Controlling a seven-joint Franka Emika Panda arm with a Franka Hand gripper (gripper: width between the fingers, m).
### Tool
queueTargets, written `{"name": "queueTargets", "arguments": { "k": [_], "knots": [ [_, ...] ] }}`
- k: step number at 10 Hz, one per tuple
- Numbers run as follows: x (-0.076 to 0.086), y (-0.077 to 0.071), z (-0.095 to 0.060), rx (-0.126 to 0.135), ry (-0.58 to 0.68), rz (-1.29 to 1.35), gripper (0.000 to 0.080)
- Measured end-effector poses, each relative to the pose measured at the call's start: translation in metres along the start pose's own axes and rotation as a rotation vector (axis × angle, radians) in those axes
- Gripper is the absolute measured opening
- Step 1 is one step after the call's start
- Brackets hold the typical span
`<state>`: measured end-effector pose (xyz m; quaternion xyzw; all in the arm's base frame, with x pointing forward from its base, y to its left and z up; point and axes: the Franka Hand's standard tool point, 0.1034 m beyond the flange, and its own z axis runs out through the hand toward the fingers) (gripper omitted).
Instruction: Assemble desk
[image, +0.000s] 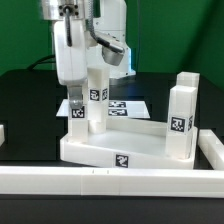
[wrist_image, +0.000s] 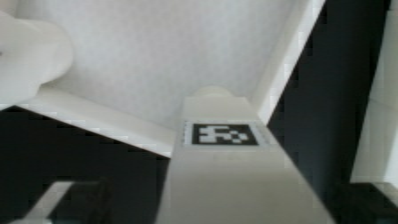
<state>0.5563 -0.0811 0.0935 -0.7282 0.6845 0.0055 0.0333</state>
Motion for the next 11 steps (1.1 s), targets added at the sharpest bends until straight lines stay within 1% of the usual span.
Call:
{"name": "queueTargets", "arguments": {
  "k": [1,2,3,7,9,10,11],
  "knots": [
    [-0.0001,-0.0010,-0.0003,-0.012,0.013,-0.154,0.0630],
    [-0.0011,-0.0028,-0.0014,-0.018,0.016,-0.232,0.0646],
    [0.0000,-0.0023,-0.0010,-0.018,0.018,-0.268,0.0648],
    [0.0010,-0.0020,-0.0011,-0.024,0.018,-0.578,0.0648],
    [-0.0021,-0.0063,-0.0041,-0.055,0.043,-0.816,0.0648],
    [-0.0051,-0.0078,-0.0047,-0.057,0.043,-0.891,0.0648],
    [-0.0065,-0.0081,-0.0046,-0.066,0.046,-0.970,0.0648]
  ]
}}
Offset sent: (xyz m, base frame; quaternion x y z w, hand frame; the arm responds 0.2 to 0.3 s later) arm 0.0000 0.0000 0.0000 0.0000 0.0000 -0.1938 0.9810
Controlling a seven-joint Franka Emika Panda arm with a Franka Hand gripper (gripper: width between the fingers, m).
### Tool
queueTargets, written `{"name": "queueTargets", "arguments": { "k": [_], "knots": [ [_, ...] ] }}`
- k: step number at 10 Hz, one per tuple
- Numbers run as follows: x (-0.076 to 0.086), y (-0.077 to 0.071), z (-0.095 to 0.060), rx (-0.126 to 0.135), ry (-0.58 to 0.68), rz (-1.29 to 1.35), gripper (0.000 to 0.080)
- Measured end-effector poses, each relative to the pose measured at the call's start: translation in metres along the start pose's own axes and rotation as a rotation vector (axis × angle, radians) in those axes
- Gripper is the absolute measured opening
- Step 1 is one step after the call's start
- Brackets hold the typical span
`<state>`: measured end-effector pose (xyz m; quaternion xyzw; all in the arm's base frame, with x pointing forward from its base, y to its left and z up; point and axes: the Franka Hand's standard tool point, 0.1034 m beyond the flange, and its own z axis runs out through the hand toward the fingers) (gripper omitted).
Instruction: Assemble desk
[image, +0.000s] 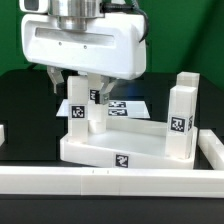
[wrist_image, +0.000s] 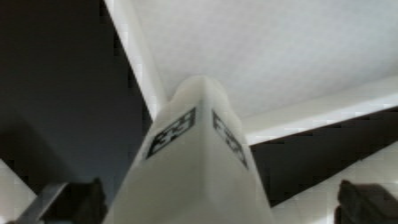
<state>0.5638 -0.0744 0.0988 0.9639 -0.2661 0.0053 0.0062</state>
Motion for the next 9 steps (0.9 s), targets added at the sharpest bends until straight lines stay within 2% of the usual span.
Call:
{"name": "queueTargets", "arguments": {
  "k": [3,5,8,9],
  "knots": [
    [0.0010,0.0009,0.0001,0.000,0.005,-0.291,0.0648],
    [0.0035,0.0026,0.0002,-0.012,0.021,-0.450,0.0648],
    [0.0054,0.0060,0.0001,-0.016,0.023,-0.598,0.0638],
    [0.0054,0.0060,0.0001,-0.016,0.023,-0.598,0.0511]
  ]
}}
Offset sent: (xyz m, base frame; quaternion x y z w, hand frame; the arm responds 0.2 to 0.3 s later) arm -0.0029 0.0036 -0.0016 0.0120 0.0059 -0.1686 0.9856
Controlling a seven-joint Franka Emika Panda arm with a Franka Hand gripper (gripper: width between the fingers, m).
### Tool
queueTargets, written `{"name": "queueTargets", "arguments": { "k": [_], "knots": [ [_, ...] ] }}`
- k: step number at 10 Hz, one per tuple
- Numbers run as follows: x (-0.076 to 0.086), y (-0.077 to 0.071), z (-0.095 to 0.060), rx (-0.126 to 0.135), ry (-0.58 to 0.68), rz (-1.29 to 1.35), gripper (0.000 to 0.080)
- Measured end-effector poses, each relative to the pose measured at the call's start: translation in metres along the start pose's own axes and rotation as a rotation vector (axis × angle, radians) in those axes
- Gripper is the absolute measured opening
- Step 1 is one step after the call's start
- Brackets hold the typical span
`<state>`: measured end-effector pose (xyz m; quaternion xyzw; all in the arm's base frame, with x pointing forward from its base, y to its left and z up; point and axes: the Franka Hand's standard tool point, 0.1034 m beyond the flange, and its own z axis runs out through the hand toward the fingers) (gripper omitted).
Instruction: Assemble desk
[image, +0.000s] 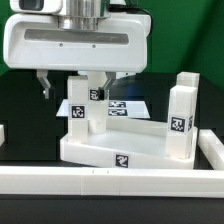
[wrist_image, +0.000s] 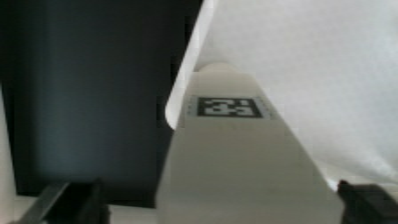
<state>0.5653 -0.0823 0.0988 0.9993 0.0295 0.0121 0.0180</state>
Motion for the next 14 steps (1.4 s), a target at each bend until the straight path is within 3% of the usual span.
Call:
{"name": "queueTargets", "arguments": {
  "k": [1,2,4,7,10,14],
  "knots": [
    [0.0000,0.0001,0.0000,0.000,0.000,0.002,0.0511],
    [-0.0002,-0.0003,0.0001,0.001,-0.001,0.003,0.0328],
    [-0.0002,0.0001,0.0001,0.001,-0.001,0.026,0.0289],
    [-0.0005,0.0001,0.0002,0.004,-0.001,0.195,0.0289],
    [-0.0020,0.0051,0.0011,0.045,0.007,0.469,0.0290],
    [-0.0057,0.0061,0.0018,0.060,-0.001,0.815,0.0294]
  ]
}}
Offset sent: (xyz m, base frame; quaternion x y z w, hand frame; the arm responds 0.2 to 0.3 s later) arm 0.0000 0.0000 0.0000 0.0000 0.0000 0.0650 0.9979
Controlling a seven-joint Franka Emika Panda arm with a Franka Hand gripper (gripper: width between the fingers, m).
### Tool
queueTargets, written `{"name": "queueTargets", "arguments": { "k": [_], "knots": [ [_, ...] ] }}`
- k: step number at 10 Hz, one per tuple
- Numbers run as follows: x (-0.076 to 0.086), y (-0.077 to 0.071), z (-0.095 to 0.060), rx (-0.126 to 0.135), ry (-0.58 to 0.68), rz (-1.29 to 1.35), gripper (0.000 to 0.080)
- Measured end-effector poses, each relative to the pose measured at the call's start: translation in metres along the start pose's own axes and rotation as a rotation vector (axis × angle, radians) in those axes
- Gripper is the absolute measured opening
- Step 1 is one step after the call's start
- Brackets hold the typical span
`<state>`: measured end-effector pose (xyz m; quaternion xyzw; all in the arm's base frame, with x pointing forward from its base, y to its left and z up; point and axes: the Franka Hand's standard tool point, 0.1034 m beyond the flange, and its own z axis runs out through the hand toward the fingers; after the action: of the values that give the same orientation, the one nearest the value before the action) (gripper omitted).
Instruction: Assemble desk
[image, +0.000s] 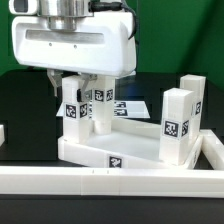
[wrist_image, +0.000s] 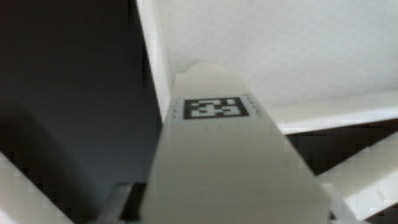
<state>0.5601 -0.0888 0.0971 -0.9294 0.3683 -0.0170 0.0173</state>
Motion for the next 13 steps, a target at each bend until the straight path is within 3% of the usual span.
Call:
{"name": "queueTargets", "arguments": {
  "k": [6,7,8,9,13],
  "knots": [
    [-0.001,0.004,0.001,-0.007,-0.006,0.193,0.0319],
    [-0.001,0.004,0.001,-0.007,-0.006,0.193,0.0504],
    [0.000,0.005,0.001,-0.008,-0.007,0.186,0.0504],
    [0.003,0.007,-0.001,-0.008,-0.010,0.163,0.0622],
    [0.026,0.033,-0.010,-0.010,-0.014,0.104,0.0648]
  ]
}}
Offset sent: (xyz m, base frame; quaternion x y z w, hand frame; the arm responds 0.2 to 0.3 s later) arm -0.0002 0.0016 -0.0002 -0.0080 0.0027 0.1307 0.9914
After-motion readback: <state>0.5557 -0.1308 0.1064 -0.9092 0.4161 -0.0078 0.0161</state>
